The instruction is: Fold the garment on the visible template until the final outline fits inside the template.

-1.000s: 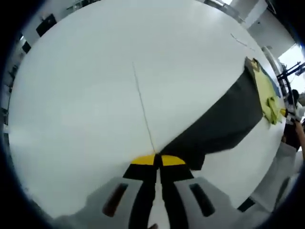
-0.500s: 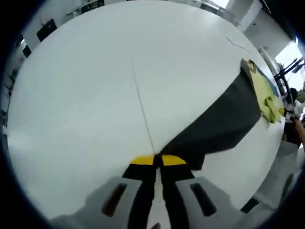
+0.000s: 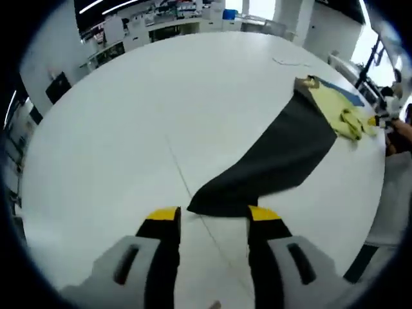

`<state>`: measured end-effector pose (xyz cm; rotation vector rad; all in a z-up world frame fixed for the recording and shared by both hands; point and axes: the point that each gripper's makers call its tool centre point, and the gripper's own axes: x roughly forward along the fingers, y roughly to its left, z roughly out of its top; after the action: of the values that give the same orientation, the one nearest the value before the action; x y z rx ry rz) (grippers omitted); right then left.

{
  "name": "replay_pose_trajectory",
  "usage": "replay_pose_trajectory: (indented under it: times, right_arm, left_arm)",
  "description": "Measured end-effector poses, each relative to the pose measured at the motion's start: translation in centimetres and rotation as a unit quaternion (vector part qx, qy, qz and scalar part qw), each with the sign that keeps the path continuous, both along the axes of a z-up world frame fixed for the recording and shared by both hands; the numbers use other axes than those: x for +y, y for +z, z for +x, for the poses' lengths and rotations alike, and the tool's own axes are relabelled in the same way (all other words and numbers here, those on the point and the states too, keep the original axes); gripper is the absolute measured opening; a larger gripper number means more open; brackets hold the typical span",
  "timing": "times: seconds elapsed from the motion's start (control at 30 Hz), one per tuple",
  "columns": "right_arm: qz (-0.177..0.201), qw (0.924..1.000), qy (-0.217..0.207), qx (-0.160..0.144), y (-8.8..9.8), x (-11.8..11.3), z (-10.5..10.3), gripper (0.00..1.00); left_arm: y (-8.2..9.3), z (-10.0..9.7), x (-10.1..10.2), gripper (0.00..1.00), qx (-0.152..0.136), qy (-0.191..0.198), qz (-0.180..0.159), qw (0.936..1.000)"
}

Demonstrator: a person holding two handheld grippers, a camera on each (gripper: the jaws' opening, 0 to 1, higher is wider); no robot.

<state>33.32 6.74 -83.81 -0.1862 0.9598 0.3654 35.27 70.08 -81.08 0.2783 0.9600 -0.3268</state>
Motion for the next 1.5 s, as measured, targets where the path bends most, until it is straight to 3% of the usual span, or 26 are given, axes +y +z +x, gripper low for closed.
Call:
replay_pose_trajectory:
  times: [0.1, 0.43, 0.67, 0.8, 0.93, 1.1, 1.33, 1.5]
  right_arm:
    - [-0.002, 1.0000, 0.002, 0.001, 0.1, 0.1, -0.1, 0.00]
    - [0.012, 0.9999, 0.002, -0.005, 0.4, 0.2, 0.0, 0.00]
    - [0.040, 0.9991, -0.005, -0.011, 1.1, 0.5, -1.3, 0.00]
    - [0.053, 0.9984, -0.015, -0.013, 1.1, 0.4, -2.3, 0.13]
    - [0.061, 0.9976, -0.025, -0.023, 1.3, 0.3, -2.9, 0.18]
    - [0.062, 0.9976, -0.023, -0.024, 1.3, 0.4, -4.0, 0.18]
    - [0.070, 0.9966, -0.033, -0.027, 1.4, 0.4, -4.4, 0.17]
    - [0.072, 0.9965, -0.030, -0.029, 1.6, 0.7, -4.4, 0.17]
  left_arm:
    - [0.2, -1.5, -2.1, 0.32, -0.011, -0.013, -0.005, 0.9998]
    - [-0.8, -1.0, -4.1, 0.18, -0.028, -0.041, -0.013, 0.9987]
    - [-2.4, -0.9, -3.9, 0.16, -0.018, -0.041, -0.005, 0.9990]
    - [-2.6, -1.0, -4.1, 0.15, -0.017, -0.044, -0.003, 0.9989]
    - [-2.8, -1.1, -4.1, 0.13, -0.017, -0.043, -0.005, 0.9989]
    - [-2.7, -1.2, -3.9, 0.00, -0.022, -0.033, -0.004, 0.9992]
    - [-2.5, -1.7, -3.7, 0.00, -0.024, -0.017, -0.015, 0.9995]
    - [-2.0, -2.3, -2.4, 0.00, -0.032, -0.006, -0.015, 0.9994]
